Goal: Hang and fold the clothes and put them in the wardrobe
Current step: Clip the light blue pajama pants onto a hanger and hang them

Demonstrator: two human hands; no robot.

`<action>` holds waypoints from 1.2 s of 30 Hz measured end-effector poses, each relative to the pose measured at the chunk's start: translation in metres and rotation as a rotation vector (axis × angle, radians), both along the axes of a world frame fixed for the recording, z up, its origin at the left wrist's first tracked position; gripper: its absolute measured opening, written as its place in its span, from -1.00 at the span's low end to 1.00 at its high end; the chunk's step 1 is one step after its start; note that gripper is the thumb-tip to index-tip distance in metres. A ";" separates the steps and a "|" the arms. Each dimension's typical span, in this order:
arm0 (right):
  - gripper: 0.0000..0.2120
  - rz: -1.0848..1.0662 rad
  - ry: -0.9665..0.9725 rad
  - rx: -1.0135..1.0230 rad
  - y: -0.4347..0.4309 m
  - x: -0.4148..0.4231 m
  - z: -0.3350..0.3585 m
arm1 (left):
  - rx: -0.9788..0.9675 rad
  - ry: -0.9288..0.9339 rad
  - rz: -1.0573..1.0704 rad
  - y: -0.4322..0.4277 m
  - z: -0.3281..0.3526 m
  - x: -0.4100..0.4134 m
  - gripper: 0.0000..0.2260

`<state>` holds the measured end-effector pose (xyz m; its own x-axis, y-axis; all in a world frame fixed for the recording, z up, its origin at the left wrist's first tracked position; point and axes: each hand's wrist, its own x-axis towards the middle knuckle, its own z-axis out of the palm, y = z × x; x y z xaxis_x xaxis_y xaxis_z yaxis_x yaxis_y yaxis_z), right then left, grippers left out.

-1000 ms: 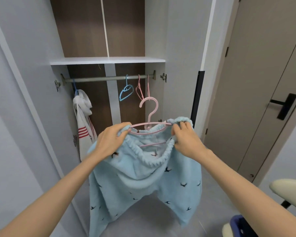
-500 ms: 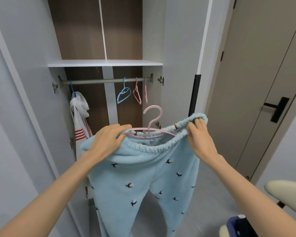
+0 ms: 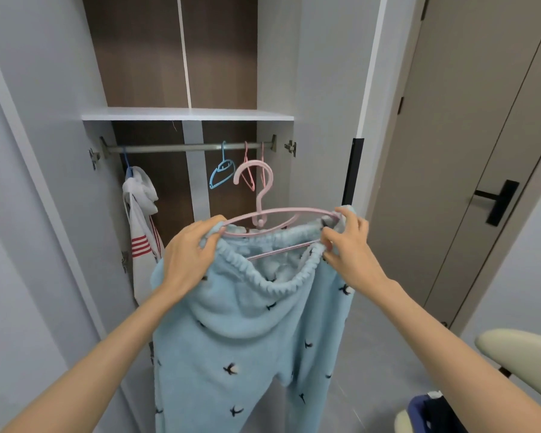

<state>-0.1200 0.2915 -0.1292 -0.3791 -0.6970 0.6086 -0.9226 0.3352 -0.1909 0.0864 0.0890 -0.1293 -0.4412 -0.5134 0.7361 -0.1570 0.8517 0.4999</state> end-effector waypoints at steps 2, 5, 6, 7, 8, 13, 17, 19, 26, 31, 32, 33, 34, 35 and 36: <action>-0.84 -0.006 -0.187 -0.016 -0.004 -0.001 -0.001 | 0.011 0.000 -0.056 0.001 0.003 0.001 -0.80; -0.79 0.102 -0.365 -0.026 -0.005 -0.002 0.003 | -0.026 -0.076 -0.092 -0.001 0.007 0.005 -0.75; -0.75 0.156 -0.396 -0.032 -0.004 -0.002 0.004 | -0.031 -0.116 -0.100 -0.004 0.008 0.007 -0.75; -0.72 0.194 -0.419 -0.055 -0.002 -0.004 0.006 | -0.028 -0.159 -0.113 -0.007 0.008 0.009 -0.76; -0.70 0.211 -0.434 -0.096 0.000 -0.006 0.006 | -0.019 -0.199 -0.128 -0.009 0.008 0.010 -0.78; -0.76 0.107 -0.491 -0.198 0.000 -0.008 -0.002 | 0.079 -0.282 -0.157 -0.017 0.009 0.016 -0.76; -0.74 0.043 -0.595 -0.201 -0.001 -0.011 -0.011 | 0.152 -0.420 -0.205 -0.026 0.010 0.020 -0.76; -0.71 -0.020 -0.633 -0.282 0.002 -0.012 -0.011 | 0.134 -0.483 -0.182 -0.028 0.010 0.023 -0.77; -0.70 0.330 -0.579 -0.152 -0.009 0.018 0.003 | 0.130 -0.377 -0.174 -0.013 0.005 0.009 -0.79; -0.69 0.226 -0.387 -0.033 -0.011 0.013 -0.001 | 0.249 -0.273 -0.283 -0.006 -0.003 0.007 -0.75; -0.64 0.173 -0.403 -0.013 -0.011 0.012 0.002 | 0.253 -0.267 -0.299 -0.006 -0.003 0.006 -0.77; -0.61 0.145 -0.414 0.029 -0.011 0.013 0.006 | 0.248 -0.262 -0.306 -0.006 -0.003 0.005 -0.82; -0.64 0.146 -0.418 0.086 -0.011 0.012 0.009 | 0.230 -0.264 -0.302 -0.008 -0.002 0.004 -0.85; -0.73 0.159 -0.418 0.138 -0.012 0.013 0.011 | 0.207 -0.275 -0.309 -0.011 -0.002 0.003 -0.85; -0.83 0.161 -0.428 0.167 -0.012 0.014 0.011 | 0.176 -0.298 -0.329 -0.015 -0.003 0.002 -0.84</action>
